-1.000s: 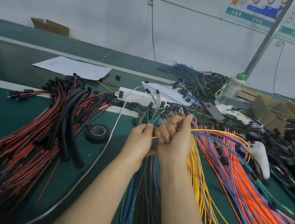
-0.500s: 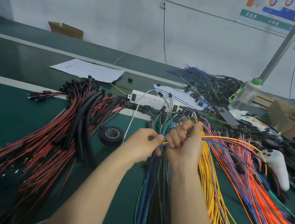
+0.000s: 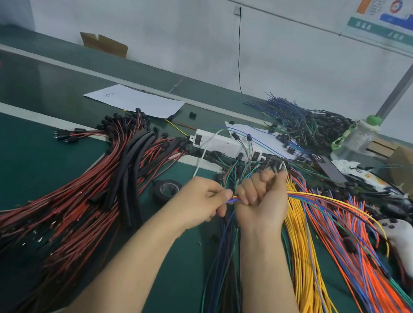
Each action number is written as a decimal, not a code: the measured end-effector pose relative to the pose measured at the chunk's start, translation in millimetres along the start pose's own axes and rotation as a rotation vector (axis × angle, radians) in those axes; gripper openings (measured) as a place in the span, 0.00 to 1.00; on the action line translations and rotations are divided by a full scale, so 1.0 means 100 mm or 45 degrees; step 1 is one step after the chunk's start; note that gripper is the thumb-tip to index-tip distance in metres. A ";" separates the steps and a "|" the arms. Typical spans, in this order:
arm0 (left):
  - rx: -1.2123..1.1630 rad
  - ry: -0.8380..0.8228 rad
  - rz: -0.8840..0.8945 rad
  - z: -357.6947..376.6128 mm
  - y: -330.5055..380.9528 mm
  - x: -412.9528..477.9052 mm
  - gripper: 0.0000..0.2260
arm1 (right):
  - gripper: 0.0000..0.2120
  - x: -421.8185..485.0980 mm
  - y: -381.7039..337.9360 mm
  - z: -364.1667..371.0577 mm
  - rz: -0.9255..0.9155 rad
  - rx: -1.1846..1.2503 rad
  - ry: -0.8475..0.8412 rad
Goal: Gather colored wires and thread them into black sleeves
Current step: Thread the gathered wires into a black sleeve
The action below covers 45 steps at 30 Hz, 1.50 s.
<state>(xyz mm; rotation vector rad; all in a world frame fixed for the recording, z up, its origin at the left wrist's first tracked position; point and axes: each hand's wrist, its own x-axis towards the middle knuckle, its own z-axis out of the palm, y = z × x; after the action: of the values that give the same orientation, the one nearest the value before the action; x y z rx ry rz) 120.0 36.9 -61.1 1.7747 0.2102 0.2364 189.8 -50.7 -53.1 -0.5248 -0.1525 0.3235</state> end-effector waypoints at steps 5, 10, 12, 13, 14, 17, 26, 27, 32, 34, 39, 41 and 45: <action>0.905 0.666 0.038 -0.38 -0.14 0.13 0.11 | 0.24 0.02 -0.07 -0.05 -0.048 0.008 0.061; 1.034 0.913 -0.539 -0.96 -0.35 0.13 0.17 | 0.25 0.03 -0.20 -0.11 -0.070 -0.037 0.096; 0.990 0.950 -0.563 -1.01 -0.40 0.14 0.15 | 0.25 0.02 -0.21 -0.11 -0.069 -0.049 0.090; 0.955 0.998 -0.524 -1.02 -0.40 0.14 0.14 | 0.25 0.01 -0.21 -0.11 -0.069 -0.053 0.088; 0.917 1.037 -0.475 -1.02 -0.41 0.14 0.12 | 0.25 0.01 -0.21 -0.12 -0.068 -0.057 0.088; 0.794 1.138 -0.257 -1.01 -0.29 0.11 0.12 | 0.25 -0.02 -0.25 -0.14 -0.081 -0.057 0.097; 0.304 -0.203 0.066 -0.39 0.47 0.04 0.11 | 0.22 -0.05 -0.53 -0.26 -0.128 -0.326 0.186; 0.362 -0.291 0.015 -0.36 0.46 0.03 0.12 | 0.19 -0.05 -0.57 -0.29 -0.138 -0.403 0.179; -0.122 -0.438 -0.098 -0.42 0.34 0.02 0.09 | 0.13 -0.13 -0.73 -0.46 -0.183 -0.557 0.230; -0.819 -0.555 -0.058 -0.46 0.28 0.02 0.16 | 0.13 -0.14 -0.76 -0.47 -0.157 -0.432 0.264; -1.530 -0.195 0.026 0.11 0.18 0.10 0.13 | 0.13 -0.12 -0.51 -0.37 -0.038 -0.359 0.334; -1.133 -0.094 0.059 0.42 0.13 0.11 0.12 | 0.12 -0.12 -0.36 -0.35 0.024 -0.451 0.354; -0.803 0.194 0.098 0.59 0.04 0.17 0.05 | 0.10 -0.14 -0.31 -0.38 0.095 -0.555 0.325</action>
<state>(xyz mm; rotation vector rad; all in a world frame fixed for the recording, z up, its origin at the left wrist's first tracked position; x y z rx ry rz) 152.2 -15.1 -69.2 1.1401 0.1535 0.4412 193.2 -98.4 -70.8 -0.9994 0.0476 0.2932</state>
